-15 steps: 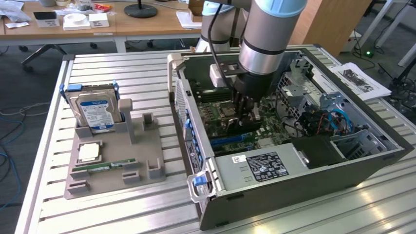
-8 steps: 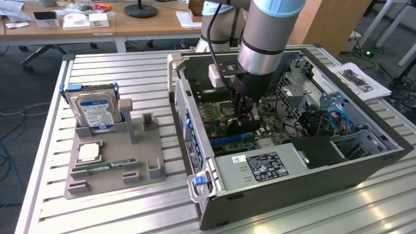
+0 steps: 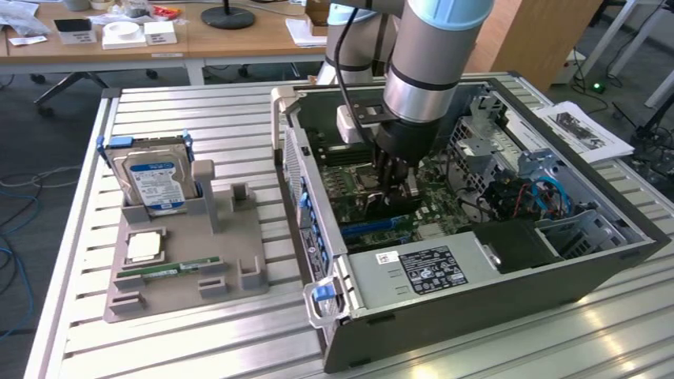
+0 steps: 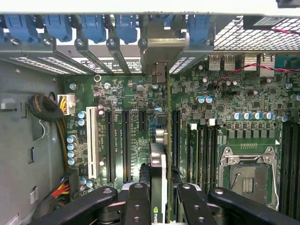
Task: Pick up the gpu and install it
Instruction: 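Insert the gpu into the slot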
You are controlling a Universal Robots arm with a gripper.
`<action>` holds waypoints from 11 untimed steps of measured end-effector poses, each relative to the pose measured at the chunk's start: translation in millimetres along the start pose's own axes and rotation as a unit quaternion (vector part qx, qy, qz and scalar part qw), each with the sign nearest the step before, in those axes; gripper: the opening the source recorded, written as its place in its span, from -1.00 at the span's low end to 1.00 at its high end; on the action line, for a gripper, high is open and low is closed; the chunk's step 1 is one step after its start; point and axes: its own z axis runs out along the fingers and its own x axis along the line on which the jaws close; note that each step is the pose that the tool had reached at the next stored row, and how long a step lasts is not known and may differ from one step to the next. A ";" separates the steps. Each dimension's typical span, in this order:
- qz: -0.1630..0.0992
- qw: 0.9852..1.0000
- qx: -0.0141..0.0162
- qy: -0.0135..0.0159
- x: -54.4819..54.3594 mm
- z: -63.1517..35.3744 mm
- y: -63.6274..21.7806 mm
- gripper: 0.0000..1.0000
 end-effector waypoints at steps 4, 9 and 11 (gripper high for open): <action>0.000 1.000 0.000 0.000 0.0 0.1 0.0 -0.46; 0.000 1.000 0.000 0.000 0.0 2.5 0.0 -0.46; 0.000 1.000 0.000 0.000 0.1 3.6 0.1 -0.46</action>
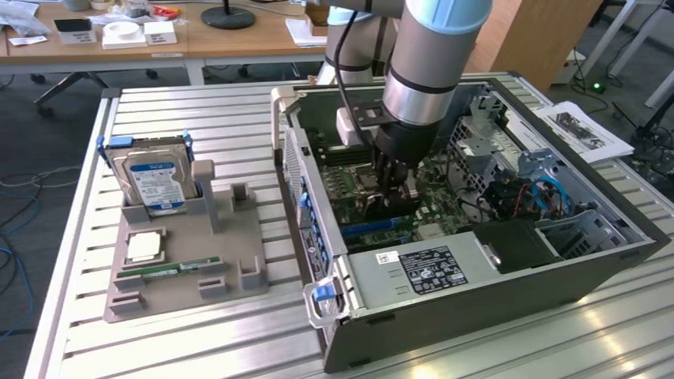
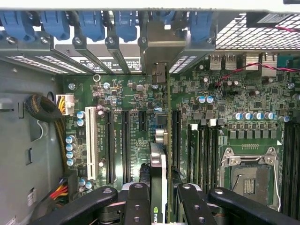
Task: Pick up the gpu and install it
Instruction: 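Insert the gpu into the slot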
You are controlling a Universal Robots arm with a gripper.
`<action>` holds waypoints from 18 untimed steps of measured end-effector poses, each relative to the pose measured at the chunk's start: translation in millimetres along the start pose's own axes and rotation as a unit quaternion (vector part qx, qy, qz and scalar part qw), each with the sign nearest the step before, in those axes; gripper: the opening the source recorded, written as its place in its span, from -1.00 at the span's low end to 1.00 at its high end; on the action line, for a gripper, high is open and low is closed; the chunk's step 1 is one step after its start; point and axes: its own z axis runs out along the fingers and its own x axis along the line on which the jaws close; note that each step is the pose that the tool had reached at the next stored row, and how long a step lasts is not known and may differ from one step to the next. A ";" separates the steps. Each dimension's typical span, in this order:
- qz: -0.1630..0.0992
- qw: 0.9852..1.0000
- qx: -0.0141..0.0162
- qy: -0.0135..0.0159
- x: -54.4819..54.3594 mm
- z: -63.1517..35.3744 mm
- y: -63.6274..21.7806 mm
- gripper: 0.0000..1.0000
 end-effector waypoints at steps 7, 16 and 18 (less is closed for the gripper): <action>0.000 1.000 0.000 0.000 0.0 1.0 0.0 -0.46; 0.000 1.000 0.000 0.000 0.2 1.5 2.6 -0.46; 0.000 1.000 0.000 0.000 0.2 2.4 2.6 -0.46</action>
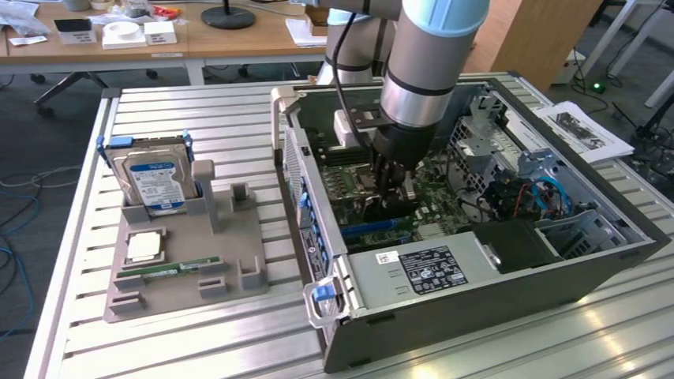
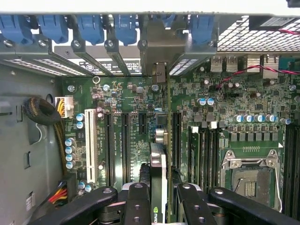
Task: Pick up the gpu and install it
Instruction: 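Insert the gpu into the slot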
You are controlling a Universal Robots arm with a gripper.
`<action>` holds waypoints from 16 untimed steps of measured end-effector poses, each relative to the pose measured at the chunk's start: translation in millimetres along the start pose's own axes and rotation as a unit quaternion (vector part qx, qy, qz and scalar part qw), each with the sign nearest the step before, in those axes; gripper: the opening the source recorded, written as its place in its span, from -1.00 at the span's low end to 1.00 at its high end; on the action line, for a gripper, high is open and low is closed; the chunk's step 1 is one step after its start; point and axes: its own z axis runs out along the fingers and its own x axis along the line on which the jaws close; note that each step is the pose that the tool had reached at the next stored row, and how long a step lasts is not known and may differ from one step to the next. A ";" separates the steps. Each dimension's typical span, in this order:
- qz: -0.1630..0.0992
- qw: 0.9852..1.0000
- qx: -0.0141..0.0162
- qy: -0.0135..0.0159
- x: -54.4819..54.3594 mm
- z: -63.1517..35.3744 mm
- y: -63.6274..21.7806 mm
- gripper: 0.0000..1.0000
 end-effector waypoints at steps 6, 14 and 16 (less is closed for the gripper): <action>0.000 1.000 0.000 0.000 0.0 2.3 0.1 -0.46; 0.000 1.000 0.000 0.000 0.0 3.6 0.0 -0.46; 0.000 1.000 0.000 0.000 0.1 4.1 0.1 -0.46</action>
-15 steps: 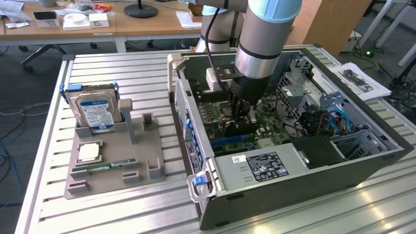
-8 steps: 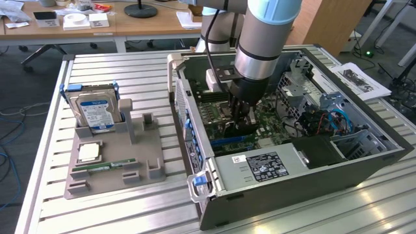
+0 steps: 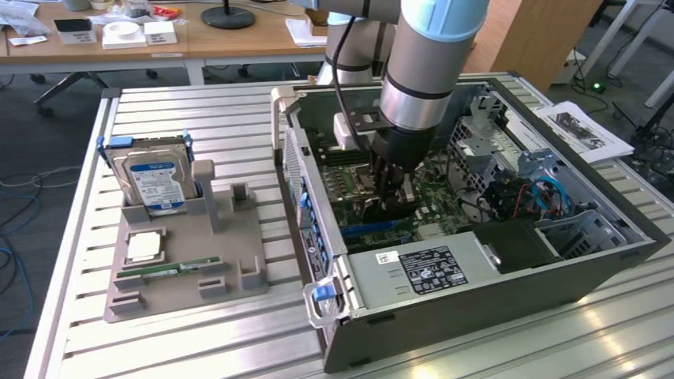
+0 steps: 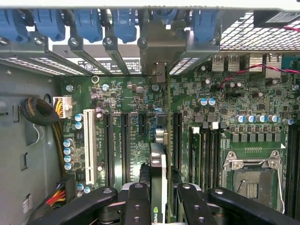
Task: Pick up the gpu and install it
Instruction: 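Insert the gpu into the slot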
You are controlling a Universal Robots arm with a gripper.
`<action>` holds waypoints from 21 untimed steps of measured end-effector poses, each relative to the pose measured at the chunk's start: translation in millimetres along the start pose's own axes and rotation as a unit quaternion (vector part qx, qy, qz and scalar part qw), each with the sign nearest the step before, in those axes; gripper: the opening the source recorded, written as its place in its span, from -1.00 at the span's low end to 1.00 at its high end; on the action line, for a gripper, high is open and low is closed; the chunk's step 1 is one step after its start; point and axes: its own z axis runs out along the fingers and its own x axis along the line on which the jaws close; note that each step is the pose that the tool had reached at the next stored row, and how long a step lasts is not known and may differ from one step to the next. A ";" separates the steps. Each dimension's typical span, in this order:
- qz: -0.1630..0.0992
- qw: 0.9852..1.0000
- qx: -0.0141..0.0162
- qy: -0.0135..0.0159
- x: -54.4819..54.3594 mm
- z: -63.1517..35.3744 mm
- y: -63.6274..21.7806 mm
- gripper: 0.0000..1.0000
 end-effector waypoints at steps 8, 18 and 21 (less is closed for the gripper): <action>0.000 1.000 0.000 0.000 0.1 2.5 0.3 -0.46; 0.000 1.000 0.000 0.000 0.2 6.2 0.5 -0.46; 0.000 1.000 0.000 0.000 0.2 6.9 0.5 -0.46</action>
